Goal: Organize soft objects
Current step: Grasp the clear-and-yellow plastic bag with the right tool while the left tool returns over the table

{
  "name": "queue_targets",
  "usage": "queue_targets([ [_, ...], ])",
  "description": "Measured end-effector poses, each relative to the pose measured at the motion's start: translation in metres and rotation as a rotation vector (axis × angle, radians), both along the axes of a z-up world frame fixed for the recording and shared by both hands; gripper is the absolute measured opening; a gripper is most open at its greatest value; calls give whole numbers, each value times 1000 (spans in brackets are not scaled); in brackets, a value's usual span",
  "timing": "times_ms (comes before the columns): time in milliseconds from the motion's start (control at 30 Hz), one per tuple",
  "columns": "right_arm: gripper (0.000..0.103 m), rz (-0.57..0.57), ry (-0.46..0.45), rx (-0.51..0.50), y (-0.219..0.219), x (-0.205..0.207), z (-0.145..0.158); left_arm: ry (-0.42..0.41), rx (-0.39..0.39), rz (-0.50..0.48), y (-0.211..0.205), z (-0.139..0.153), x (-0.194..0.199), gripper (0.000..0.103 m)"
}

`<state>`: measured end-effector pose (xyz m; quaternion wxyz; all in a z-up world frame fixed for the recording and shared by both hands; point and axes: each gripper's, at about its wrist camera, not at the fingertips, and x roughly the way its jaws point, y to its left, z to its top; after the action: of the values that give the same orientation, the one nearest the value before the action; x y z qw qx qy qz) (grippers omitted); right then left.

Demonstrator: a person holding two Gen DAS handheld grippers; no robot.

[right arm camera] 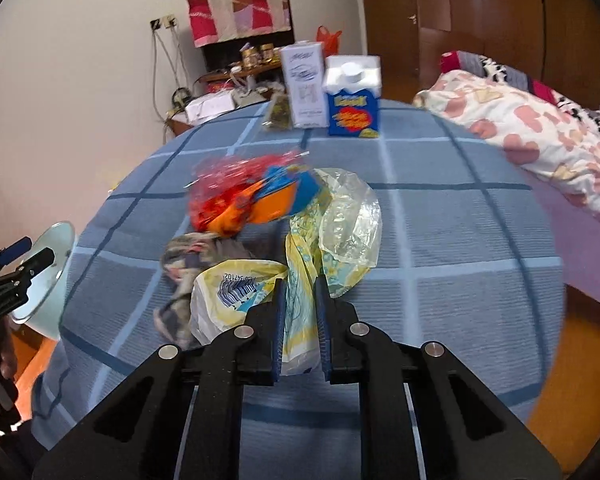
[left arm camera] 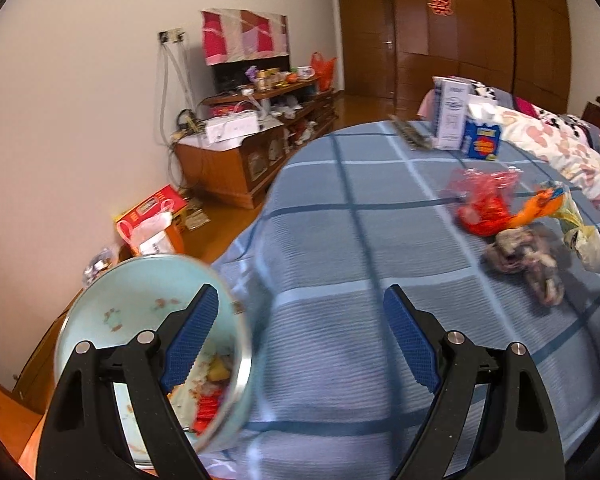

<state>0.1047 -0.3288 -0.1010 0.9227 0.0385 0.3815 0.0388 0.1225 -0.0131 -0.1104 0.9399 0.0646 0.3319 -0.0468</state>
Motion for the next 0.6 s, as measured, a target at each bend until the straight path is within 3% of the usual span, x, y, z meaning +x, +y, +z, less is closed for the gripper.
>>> queue_targets([
  [133,15,-45,-40,-126,-15,-9,5,-1,-5,-54,-33,4,1,83],
  [367,18,-70,5,-201,-44,-14,-12,11,-14,-127,-92,1,8,83],
  [433,35,-78,10,-183,-50,-14,-17,21,-20,-144,-109,0,10,83],
  [467,52,-85,5,-169,-53,-15,-18,20,-21,-148,-113,-1,11,83],
  [600,50,-90,26,-73,-63,-15,-31,22,-17,-154,-128,-4,16,83],
])
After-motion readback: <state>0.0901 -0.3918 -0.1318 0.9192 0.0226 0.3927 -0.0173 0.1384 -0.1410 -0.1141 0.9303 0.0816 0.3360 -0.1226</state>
